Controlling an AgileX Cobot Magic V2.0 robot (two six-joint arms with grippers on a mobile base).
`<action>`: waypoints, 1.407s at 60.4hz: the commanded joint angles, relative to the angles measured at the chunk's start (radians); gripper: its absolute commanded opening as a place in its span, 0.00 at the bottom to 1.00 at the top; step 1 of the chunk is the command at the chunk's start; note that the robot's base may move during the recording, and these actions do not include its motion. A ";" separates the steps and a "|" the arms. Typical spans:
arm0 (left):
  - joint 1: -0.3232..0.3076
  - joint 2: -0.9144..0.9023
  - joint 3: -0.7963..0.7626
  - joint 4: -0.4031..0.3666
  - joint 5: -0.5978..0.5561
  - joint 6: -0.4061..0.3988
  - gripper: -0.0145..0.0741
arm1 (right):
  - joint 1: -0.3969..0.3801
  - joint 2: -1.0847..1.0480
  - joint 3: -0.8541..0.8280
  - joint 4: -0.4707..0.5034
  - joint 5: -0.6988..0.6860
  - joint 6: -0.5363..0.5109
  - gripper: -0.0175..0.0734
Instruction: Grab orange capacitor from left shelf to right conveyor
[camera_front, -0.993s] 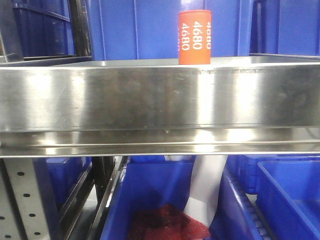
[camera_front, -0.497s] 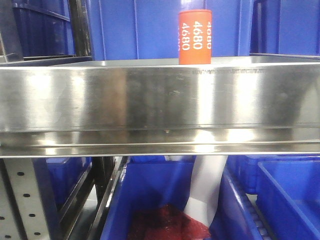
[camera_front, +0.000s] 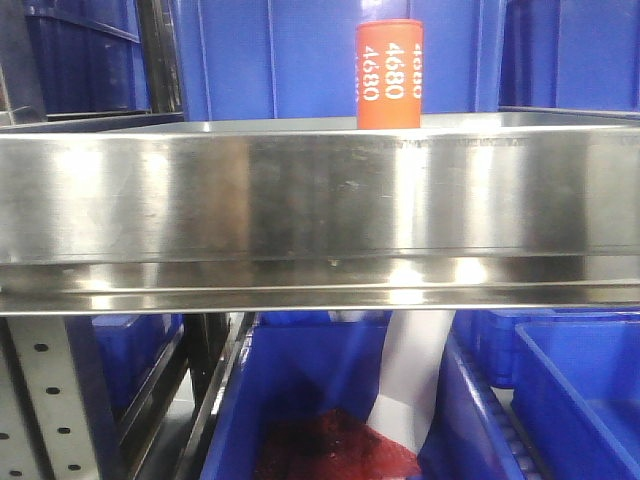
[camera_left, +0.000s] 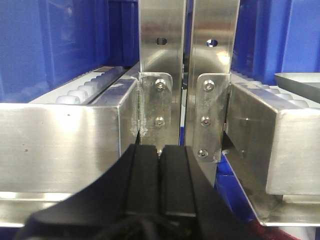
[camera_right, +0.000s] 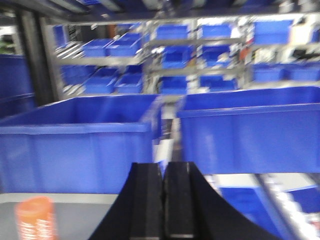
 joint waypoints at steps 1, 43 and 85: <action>-0.007 -0.012 0.028 -0.006 -0.086 -0.006 0.02 | 0.046 0.084 -0.076 0.041 -0.058 -0.005 0.30; -0.007 -0.012 0.028 -0.006 -0.086 -0.006 0.02 | 0.453 0.689 -0.125 0.036 -0.331 -0.006 0.88; -0.009 -0.012 0.028 -0.006 -0.086 -0.006 0.02 | 0.453 0.978 -0.149 0.036 -0.546 -0.005 0.71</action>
